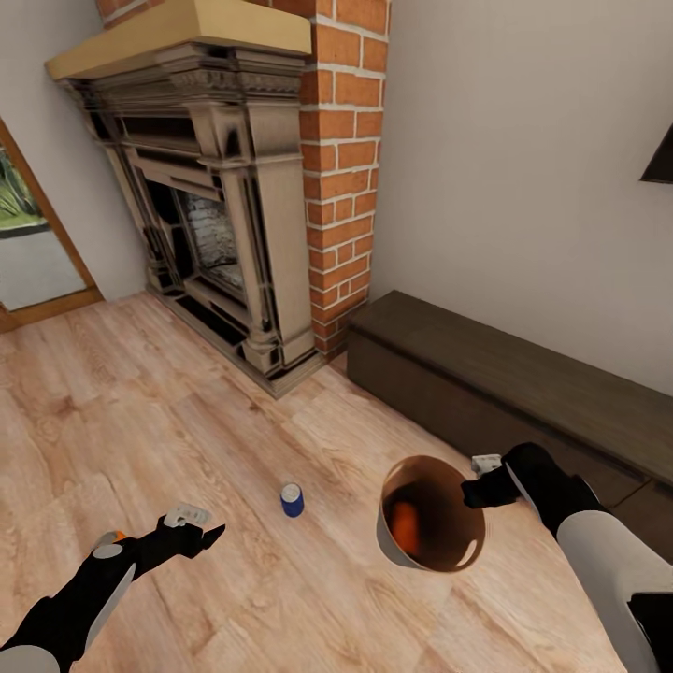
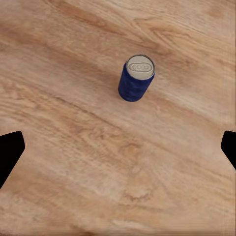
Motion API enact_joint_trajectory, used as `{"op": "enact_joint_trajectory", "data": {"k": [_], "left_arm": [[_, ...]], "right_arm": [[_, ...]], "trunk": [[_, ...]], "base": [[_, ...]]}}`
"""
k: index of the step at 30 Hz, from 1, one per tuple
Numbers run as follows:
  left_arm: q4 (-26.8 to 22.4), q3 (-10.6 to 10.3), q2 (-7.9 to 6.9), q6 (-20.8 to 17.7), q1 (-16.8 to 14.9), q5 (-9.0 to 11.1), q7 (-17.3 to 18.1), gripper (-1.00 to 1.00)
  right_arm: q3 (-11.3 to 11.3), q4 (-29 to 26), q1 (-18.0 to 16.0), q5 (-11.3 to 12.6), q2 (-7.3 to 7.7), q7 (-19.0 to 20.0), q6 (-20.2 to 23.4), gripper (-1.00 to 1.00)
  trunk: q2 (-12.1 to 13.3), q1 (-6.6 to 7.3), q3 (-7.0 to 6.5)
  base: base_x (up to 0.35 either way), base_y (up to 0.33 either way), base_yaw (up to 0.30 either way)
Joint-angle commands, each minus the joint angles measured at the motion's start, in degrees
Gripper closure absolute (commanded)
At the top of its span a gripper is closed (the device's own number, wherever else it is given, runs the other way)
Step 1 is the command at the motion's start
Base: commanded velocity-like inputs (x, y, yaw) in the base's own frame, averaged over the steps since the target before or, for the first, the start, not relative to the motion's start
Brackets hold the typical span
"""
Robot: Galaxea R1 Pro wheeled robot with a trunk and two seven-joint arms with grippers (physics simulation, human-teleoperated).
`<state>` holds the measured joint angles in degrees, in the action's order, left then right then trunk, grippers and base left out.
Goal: Put the three can of soda from the living room inside the tash can in the kitchen.
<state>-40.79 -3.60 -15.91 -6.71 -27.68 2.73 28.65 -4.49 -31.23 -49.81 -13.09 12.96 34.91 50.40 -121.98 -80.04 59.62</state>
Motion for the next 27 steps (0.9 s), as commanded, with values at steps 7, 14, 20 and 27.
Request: {"op": "enact_joint_trajectory", "data": {"k": [7, 14, 20, 27], "left_arm": [[0.0, 0.0, 0.00, 0.0, 0.0, 0.0, 0.0, -1.00], [0.0, 0.0, 0.00, -0.2, 0.0, 0.0, 0.0, -1.00], [0.0, -0.1, 0.00, -0.3, 0.0, 0.0, 0.0, -1.00], [0.0, -0.1, 0.00, -0.3, 0.0, 0.0, -0.2, -1.00]], "right_arm": [[0.1, 0.0, 0.0, 1.1, -0.04, 0.2, 0.3, 1.00], [0.1, 0.0, 0.0, 1.0, -0.04, 0.2, 0.4, 1.00], [0.1, 0.0, 0.0, 1.0, 0.01, 0.2, 0.4, 1.00], [0.1, 0.0, 0.1, 0.9, 0.03, -0.1, 0.3, 1.00]], "trunk": [[0.0, 0.00, -0.22], [0.0, 0.00, -0.45], [0.0, 0.00, -0.76], [0.0, 0.00, -1.11]], "base": [[0.017, 0.249, -0.167], [0.192, 0.223, -0.147], [0.308, 0.043, -0.070], [0.318, -0.030, -0.074]]}}
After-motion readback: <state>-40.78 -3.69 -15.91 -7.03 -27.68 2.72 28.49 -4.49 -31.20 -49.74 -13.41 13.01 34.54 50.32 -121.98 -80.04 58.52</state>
